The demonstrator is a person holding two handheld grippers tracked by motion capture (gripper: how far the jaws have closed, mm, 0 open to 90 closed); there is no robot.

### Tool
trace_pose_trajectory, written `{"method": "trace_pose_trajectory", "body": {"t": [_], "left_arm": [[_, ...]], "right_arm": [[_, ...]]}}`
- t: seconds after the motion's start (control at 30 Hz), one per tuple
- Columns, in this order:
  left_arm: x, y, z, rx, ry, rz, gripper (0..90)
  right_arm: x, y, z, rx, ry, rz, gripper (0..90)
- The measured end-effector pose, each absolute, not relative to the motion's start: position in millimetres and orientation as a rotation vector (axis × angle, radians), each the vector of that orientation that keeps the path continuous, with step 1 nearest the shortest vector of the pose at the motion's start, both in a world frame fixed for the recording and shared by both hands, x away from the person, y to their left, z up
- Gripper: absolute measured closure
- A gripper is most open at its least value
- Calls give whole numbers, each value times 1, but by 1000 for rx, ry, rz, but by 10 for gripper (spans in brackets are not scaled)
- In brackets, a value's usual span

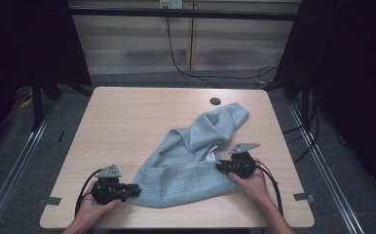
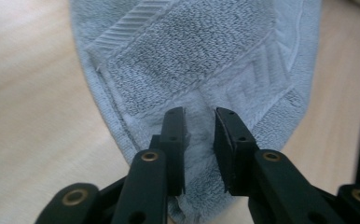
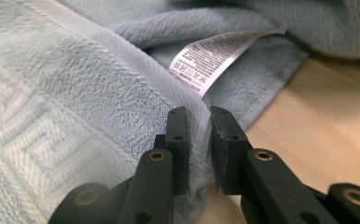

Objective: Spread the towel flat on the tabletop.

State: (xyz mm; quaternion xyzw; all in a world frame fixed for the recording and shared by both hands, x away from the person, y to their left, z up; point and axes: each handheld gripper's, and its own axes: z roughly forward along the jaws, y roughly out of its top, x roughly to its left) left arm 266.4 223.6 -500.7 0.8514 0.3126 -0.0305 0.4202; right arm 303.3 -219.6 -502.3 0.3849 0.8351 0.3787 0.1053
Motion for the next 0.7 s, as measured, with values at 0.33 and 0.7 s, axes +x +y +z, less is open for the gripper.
{"method": "trace_pose_trajectory", "body": {"t": [0.33,0.7], "left_arm": [[293,223,-484,2020,791,-18,652],[312,195,-504,2147,722,27,609]], "right_arm": [[268,-238,-489,1129,2433,1221,803],[257,-258,-494,1190,2415,1164,811]]}}
